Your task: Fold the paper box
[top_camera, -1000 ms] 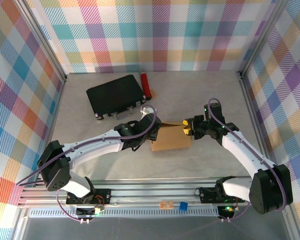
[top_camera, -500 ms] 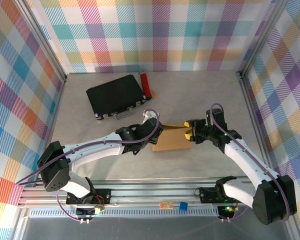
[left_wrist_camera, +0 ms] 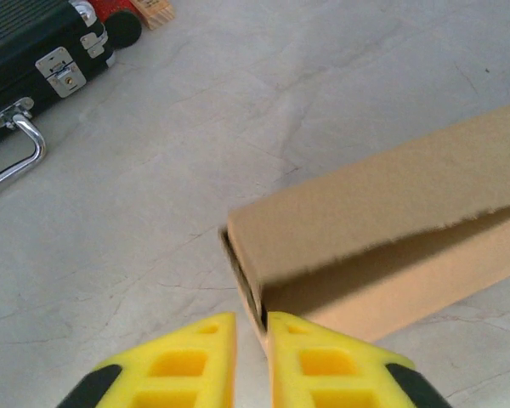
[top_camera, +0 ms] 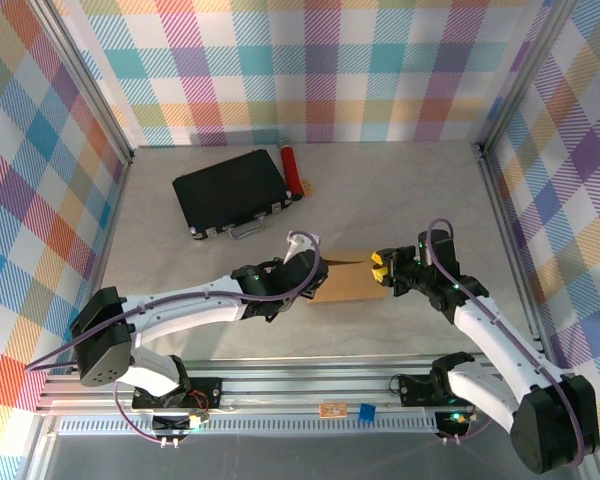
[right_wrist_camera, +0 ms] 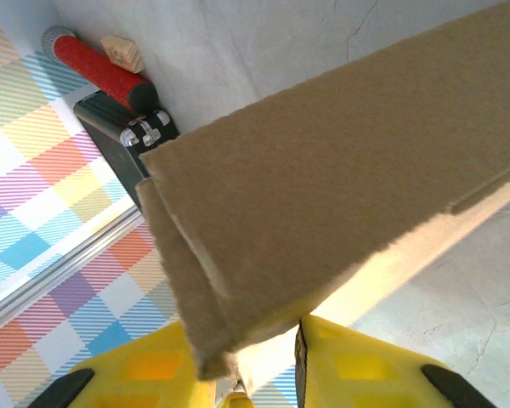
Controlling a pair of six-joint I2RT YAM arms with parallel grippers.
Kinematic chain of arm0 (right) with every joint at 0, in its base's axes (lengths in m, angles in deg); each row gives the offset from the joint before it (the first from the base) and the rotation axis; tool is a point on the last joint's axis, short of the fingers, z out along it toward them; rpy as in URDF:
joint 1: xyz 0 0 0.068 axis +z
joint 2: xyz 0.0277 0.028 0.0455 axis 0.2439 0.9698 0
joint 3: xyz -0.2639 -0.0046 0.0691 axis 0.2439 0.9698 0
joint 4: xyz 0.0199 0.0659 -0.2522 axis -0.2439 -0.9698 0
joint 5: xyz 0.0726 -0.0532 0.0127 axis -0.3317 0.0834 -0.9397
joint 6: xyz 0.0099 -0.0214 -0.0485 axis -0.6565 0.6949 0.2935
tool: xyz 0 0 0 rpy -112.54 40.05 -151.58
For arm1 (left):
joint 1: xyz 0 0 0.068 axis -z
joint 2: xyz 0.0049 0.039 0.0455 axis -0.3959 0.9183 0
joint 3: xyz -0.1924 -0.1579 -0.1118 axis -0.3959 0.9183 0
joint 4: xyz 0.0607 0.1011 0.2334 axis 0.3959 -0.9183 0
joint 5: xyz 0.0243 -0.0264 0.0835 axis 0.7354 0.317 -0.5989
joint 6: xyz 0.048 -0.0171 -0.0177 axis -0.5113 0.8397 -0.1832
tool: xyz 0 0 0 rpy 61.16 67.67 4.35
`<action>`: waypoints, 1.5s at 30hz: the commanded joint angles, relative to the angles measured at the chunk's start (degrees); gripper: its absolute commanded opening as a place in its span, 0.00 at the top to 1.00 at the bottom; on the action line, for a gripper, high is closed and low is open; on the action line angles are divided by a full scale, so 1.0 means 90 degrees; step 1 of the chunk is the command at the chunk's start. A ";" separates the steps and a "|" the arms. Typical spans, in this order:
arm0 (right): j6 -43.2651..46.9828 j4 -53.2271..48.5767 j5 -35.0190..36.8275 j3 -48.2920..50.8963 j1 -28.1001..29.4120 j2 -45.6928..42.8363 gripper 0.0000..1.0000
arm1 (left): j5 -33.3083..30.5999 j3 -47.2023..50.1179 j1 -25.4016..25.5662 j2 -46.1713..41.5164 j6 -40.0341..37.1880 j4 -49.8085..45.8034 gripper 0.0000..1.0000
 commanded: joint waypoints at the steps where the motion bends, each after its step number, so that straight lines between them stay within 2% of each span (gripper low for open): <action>1: -0.0016 -0.0677 0.0414 0.0433 -0.0030 -0.0039 0.74 | -0.0147 -0.0007 0.0050 -0.0313 0.0231 -0.0213 0.76; 3: -0.0023 -0.0671 0.0455 0.0501 -0.0036 -0.0124 0.74 | -0.0127 -0.0041 0.0057 -0.0374 0.0287 -0.0310 0.66; 7: -0.0063 -0.0625 0.0458 0.0569 -0.0030 -0.0163 0.75 | 0.0059 -0.0111 0.0060 -0.0516 0.0433 -0.0447 0.57; 10: -0.0067 -0.0619 0.0454 0.0569 -0.0030 -0.0148 0.76 | 0.0160 -0.0182 0.0060 -0.0757 0.0835 -0.0613 0.41; 12: -0.0073 -0.0637 0.0458 0.0578 -0.0030 -0.0153 0.76 | 0.0239 -0.0358 0.0025 -0.0953 0.1408 -0.0944 0.23; 14: -0.0081 -0.0643 0.0458 0.0573 -0.0030 -0.0165 0.76 | 0.0779 -0.0586 -0.0242 -0.1124 0.2049 -0.1309 0.18; 16: -0.0087 -0.0663 0.0463 0.0569 -0.0035 -0.0153 0.76 | 0.1755 -0.0702 -0.0820 -0.1244 0.2964 -0.1512 0.19; 19: -0.0071 -0.0654 0.0449 0.0542 -0.0030 -0.0126 0.77 | 0.3521 -0.0388 -0.1704 -0.1278 0.4381 -0.0857 0.25; 20: -0.0075 -0.0650 0.0454 0.0539 -0.0030 -0.0125 0.77 | 0.4057 -0.0254 -0.1904 -0.1181 0.4807 -0.0439 0.30; 23: -0.0074 -0.0671 0.0477 0.0534 -0.0030 -0.0136 0.77 | 0.4871 -0.0309 -0.2077 -0.0739 0.5562 0.0057 0.31; 28: -0.0089 -0.0653 0.0470 0.0530 -0.0034 -0.0106 0.77 | 0.5265 0.0039 -0.2122 -0.0391 0.6337 0.0973 0.31; 29: -0.0082 -0.0653 0.0477 0.0529 -0.0035 -0.0111 0.77 | 0.5308 0.0088 -0.2127 -0.0350 0.6393 0.1040 0.33; 32: -0.0089 -0.0655 0.0478 0.0529 -0.0030 -0.0126 0.77 | 0.5307 0.0054 -0.2133 -0.0307 0.6236 0.0378 0.34; 35: -0.0071 -0.0667 0.0478 0.0548 -0.0036 -0.0151 0.77 | 0.5310 0.0351 -0.2164 -0.0287 0.6301 0.0885 0.36; 40: -0.0107 -0.0721 0.0495 0.0600 -0.0030 -0.0224 0.78 | 0.5505 0.0695 -0.2179 0.0022 0.6363 0.1551 0.54; 45: -0.0070 -0.0760 0.0497 0.0608 -0.0031 -0.0243 0.78 | 0.5332 0.1211 -0.2186 -0.0142 0.6476 0.1741 0.63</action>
